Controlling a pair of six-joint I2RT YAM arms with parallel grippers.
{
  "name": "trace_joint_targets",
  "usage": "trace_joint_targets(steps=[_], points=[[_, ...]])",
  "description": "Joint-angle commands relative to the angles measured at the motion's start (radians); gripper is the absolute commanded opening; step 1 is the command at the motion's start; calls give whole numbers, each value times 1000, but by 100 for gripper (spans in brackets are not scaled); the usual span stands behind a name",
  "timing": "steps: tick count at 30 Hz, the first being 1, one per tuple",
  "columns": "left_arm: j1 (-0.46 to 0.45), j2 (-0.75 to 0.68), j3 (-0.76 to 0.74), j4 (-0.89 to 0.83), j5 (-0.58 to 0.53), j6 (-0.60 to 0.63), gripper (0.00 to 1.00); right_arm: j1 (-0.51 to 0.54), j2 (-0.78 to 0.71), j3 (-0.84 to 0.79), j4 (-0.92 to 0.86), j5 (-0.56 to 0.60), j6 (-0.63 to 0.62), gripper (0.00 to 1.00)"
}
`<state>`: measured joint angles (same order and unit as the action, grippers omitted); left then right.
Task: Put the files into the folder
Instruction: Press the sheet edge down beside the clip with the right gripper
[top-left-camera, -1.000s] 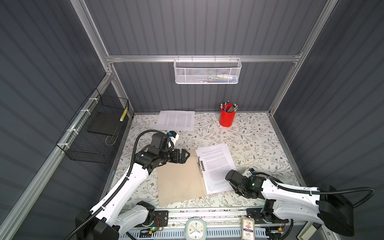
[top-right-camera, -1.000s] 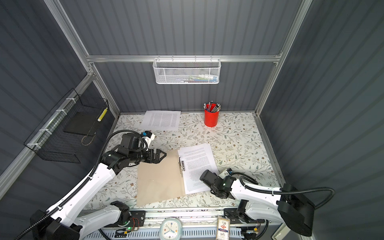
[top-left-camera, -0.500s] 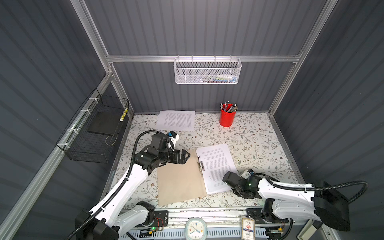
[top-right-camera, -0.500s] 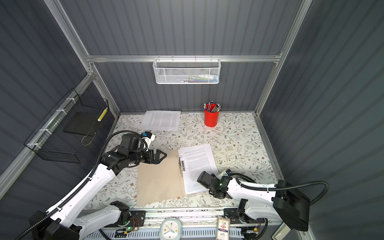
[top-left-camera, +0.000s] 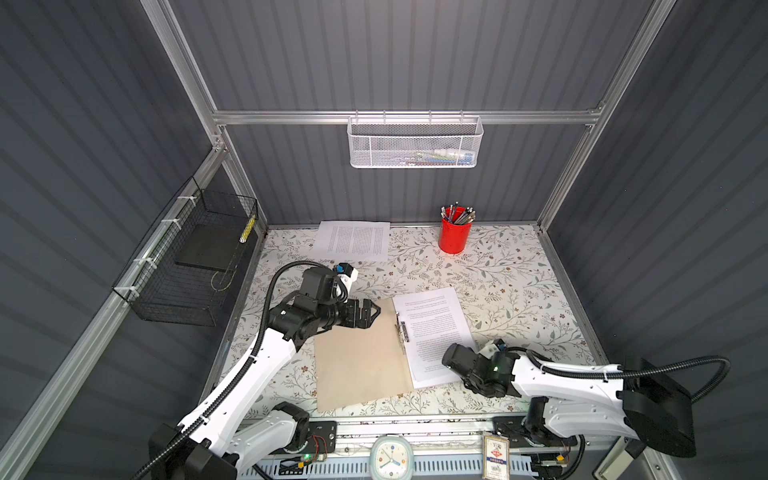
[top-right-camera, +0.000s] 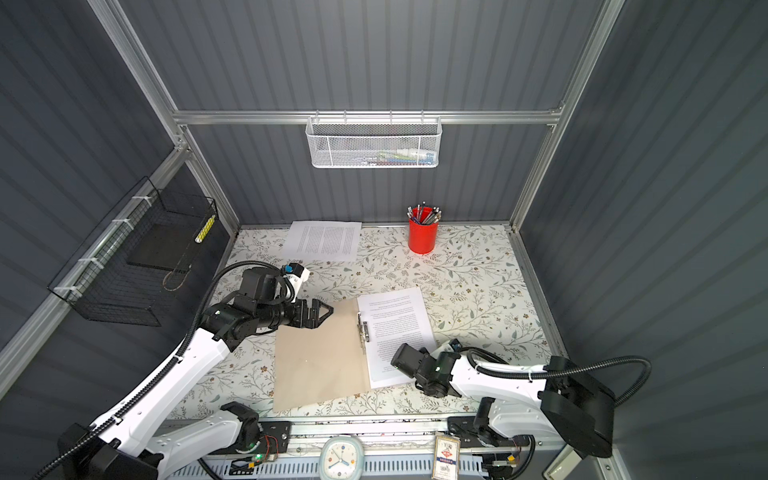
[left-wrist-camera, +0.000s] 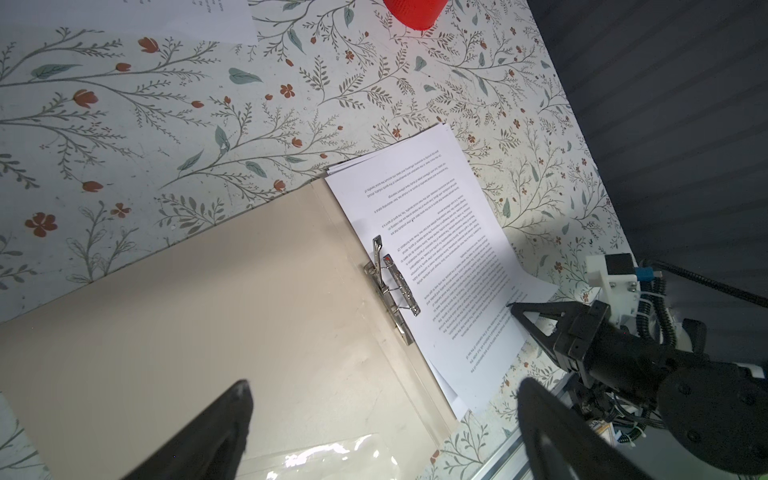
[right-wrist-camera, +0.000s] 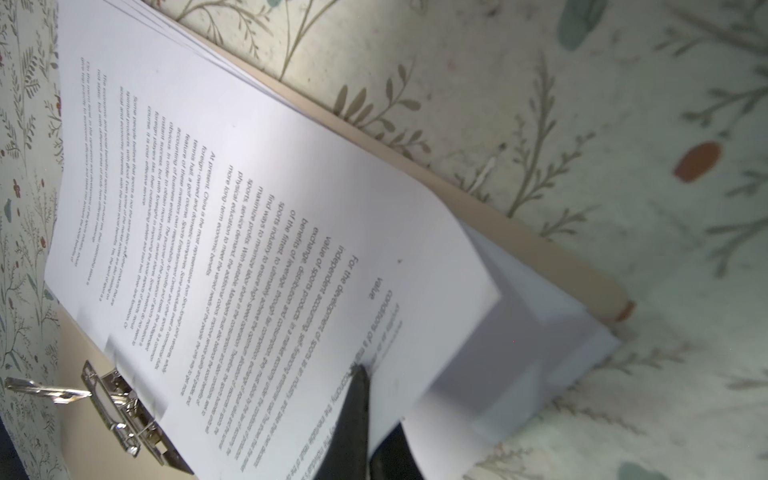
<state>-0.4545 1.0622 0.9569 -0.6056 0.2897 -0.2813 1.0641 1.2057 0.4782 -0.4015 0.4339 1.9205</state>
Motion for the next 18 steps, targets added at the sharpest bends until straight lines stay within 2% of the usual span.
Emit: trace_joint_targets(steps=[1,11,16,18], points=[[5,-16,-7,3,22,-10,100,11,9,18,-40,24,17,9],[5,-21,-12,1,20,-11,100,17,6,10,-7,24,2,27],[5,-23,-12,1,14,-10,100,29,-1,14,-5,29,-8,45],[5,-22,-12,1,14,-11,100,38,-1,17,-5,29,-6,58]])
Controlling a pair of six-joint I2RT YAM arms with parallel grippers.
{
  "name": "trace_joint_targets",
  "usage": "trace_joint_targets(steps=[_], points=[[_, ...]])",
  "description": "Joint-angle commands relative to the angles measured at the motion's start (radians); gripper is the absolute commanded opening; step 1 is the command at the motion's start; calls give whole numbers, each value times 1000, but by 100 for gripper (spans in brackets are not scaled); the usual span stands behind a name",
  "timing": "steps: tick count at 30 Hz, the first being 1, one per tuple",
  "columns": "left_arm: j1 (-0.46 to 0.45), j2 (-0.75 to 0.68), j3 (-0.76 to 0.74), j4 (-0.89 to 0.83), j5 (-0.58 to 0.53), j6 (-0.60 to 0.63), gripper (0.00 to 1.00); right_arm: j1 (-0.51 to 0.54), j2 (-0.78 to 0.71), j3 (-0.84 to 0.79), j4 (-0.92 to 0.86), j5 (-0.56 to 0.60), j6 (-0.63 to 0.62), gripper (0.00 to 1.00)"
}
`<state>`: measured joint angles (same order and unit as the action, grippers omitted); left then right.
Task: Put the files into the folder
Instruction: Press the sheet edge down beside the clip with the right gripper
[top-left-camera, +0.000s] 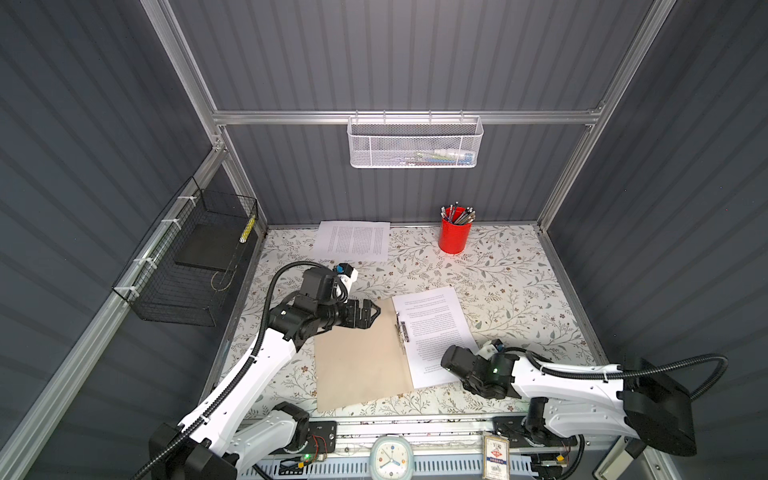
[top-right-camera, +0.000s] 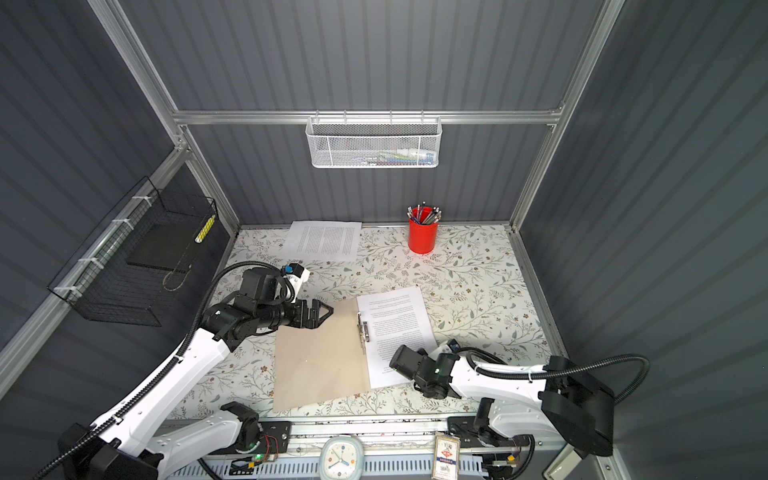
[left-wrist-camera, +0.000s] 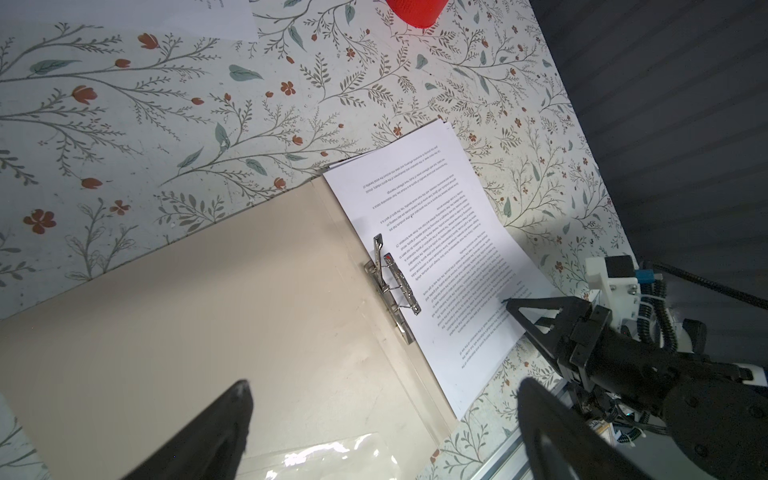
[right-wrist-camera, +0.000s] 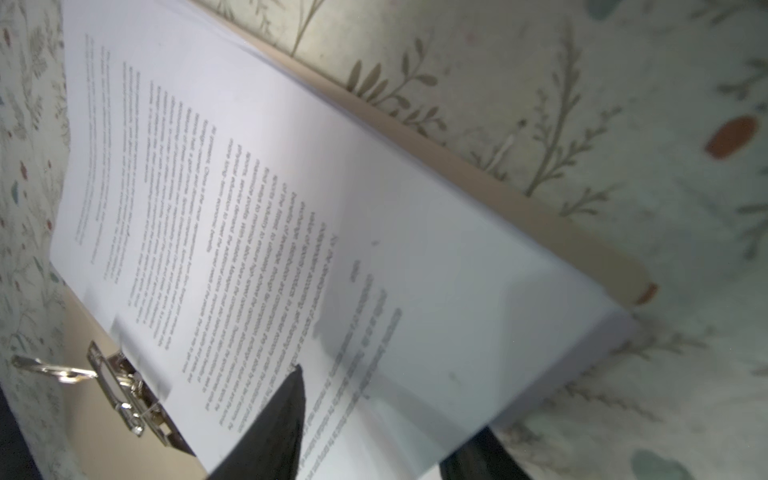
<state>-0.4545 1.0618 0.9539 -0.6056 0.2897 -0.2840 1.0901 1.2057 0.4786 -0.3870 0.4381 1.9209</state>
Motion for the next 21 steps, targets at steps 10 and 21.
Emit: trace_joint_targets(steps=[10,21], points=[[5,-16,-11,-5,-10,-6,100,34,-21,39,-66,53,-2,99],[5,30,5,-16,-39,1,100,46,-49,121,-161,56,-39,99]])
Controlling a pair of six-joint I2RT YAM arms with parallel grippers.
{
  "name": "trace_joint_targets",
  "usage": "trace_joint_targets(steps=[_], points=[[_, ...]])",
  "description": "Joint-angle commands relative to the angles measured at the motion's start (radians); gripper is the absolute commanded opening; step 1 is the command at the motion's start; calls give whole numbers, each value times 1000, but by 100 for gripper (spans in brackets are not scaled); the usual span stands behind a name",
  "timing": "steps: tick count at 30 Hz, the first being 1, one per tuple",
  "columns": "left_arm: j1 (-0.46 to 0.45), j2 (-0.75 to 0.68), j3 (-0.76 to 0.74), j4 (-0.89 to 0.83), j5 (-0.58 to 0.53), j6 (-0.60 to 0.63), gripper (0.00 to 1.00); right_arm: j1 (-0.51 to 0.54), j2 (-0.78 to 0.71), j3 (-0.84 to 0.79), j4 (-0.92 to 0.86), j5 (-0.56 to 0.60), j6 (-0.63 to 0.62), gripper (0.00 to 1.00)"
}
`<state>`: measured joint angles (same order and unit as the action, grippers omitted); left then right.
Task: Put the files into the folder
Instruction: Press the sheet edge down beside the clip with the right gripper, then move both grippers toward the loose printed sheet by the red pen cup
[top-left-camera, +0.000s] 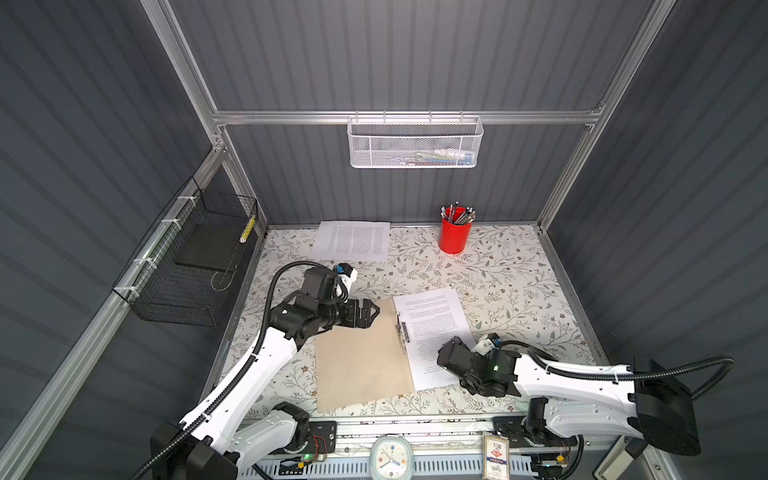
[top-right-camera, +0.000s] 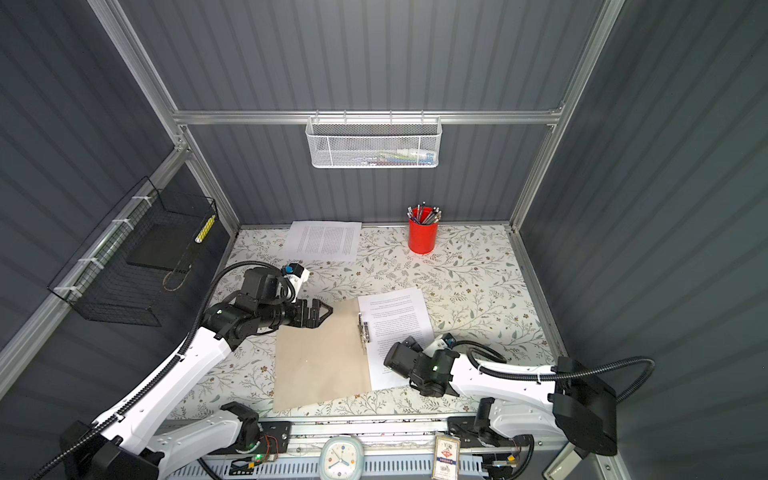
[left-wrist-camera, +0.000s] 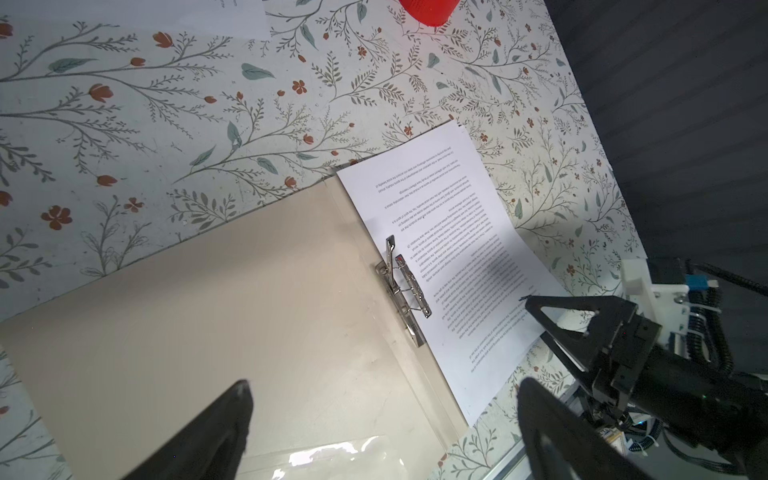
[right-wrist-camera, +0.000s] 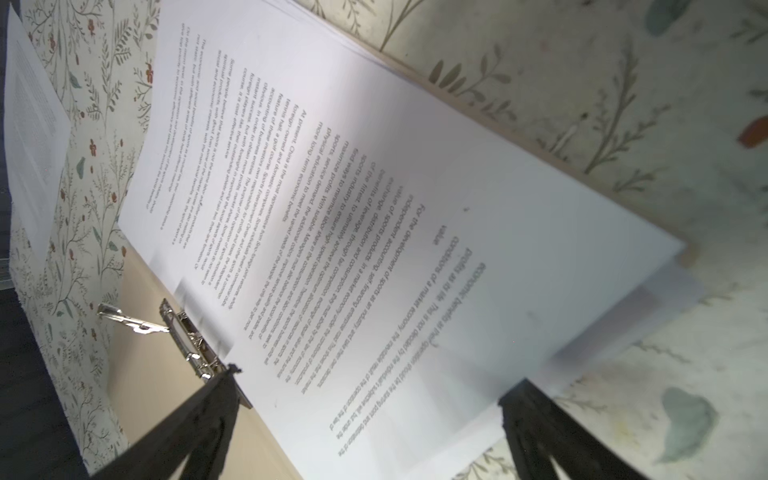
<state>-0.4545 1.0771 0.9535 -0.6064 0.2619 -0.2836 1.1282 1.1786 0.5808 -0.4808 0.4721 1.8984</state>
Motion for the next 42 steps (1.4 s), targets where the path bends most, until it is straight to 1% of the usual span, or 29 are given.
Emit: trace_joint_targets(steps=[1,6,9,12,14,15,17,18,22,23,26,29,31,32,35,38,42], points=[[5,19,8,-16,-15,2,100,8,-35,18,-63,15,-22,99],[7,49,21,-20,-38,0,100,12,-89,17,-82,-6,-38,99],[7,74,30,-21,-49,-7,100,14,-113,-4,-43,-55,-53,99],[7,104,44,-13,-52,-21,100,26,-118,13,-73,-81,-63,99],[7,121,51,-1,-55,-41,100,29,-140,28,-99,-46,-99,99],[7,131,55,10,-55,-57,100,26,-157,35,-120,-6,-120,99],[7,153,69,43,-58,-94,100,-7,-196,39,-108,44,-204,99],[7,170,80,63,-61,-116,100,-42,-215,36,-64,42,-287,99],[7,261,137,122,-139,-196,100,-208,-229,39,79,-34,-589,99],[8,298,163,132,-161,-207,100,-267,-219,49,101,-72,-666,99],[27,428,250,163,-211,-239,100,-454,-176,50,240,-327,-899,99],[54,572,348,212,-224,-244,100,-567,-128,24,381,-522,-1028,99],[67,678,444,217,-242,-213,100,-593,-102,37,400,-555,-1085,99],[76,741,518,215,-247,-194,100,-599,-88,55,393,-562,-1116,99],[117,912,682,193,-236,-160,100,-608,-65,108,336,-569,-1172,99],[157,1058,816,217,-184,-121,100,-620,-65,99,355,-594,-1177,99],[187,1225,998,210,-148,-70,100,-643,-82,59,397,-638,-1172,99]])
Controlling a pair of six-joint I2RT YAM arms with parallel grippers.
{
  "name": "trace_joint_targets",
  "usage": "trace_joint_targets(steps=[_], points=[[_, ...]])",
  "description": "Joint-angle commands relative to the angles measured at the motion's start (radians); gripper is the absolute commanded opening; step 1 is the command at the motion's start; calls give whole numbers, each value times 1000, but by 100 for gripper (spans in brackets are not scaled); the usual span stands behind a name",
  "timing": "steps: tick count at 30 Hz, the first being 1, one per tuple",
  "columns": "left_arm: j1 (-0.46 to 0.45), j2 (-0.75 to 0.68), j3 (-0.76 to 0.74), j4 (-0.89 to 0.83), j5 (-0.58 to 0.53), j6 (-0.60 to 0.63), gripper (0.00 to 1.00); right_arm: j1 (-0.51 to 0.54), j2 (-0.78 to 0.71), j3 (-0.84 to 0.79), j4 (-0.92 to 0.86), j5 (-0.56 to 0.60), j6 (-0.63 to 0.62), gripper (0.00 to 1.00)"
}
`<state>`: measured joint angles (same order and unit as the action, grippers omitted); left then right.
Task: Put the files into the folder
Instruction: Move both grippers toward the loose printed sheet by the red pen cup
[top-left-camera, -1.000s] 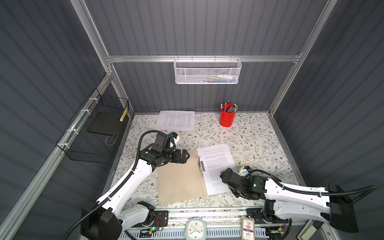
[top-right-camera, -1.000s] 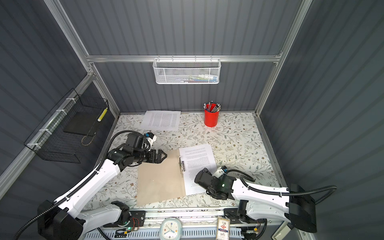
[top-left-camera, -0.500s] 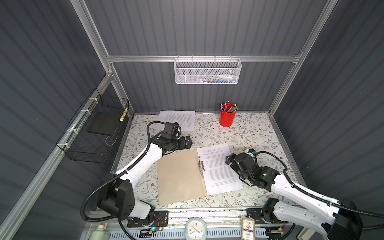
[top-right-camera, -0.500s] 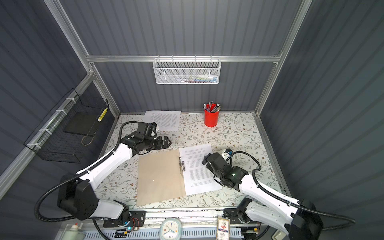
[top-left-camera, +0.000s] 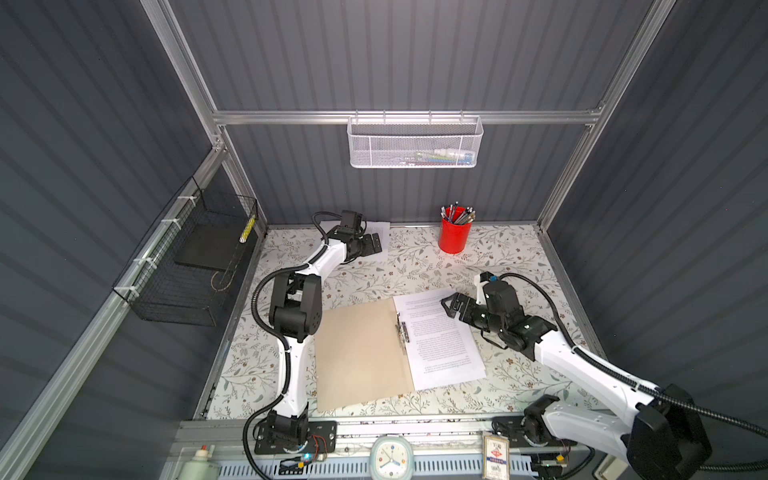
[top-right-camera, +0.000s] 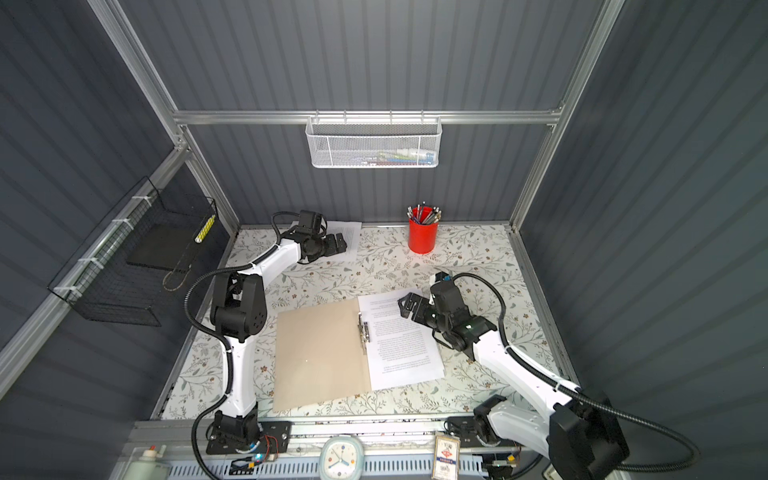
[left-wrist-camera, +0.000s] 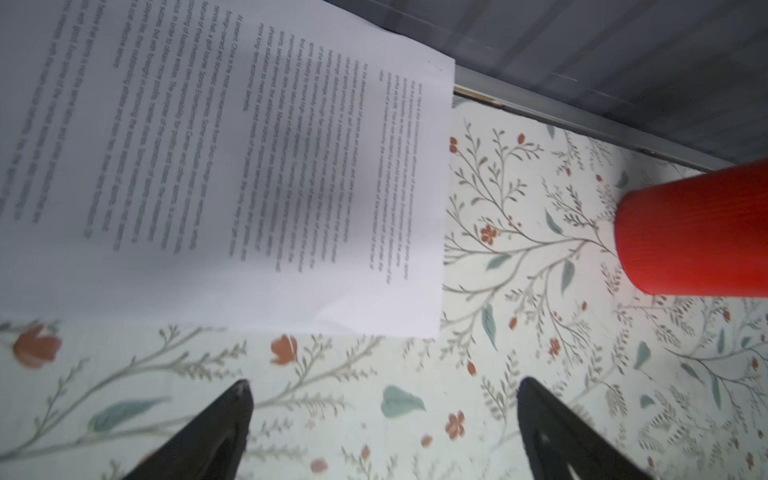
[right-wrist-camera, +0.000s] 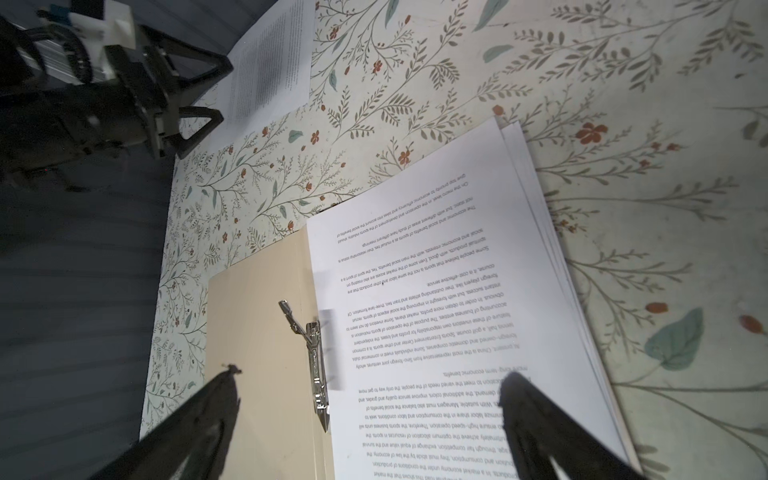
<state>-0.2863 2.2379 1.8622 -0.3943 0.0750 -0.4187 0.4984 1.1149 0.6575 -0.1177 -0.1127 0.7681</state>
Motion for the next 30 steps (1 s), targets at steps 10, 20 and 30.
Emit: trace_joint_targets(steps=[10,20,30], points=[[67,280,278,47,68,97,100,-40,-2,-32,50,-205,-64,99],[76,325,245,42,170,52,100,-69,65,30,37,-210,-87,99],[0,166,-21,49,280,-12,100,-140,103,60,47,-259,-89,99]])
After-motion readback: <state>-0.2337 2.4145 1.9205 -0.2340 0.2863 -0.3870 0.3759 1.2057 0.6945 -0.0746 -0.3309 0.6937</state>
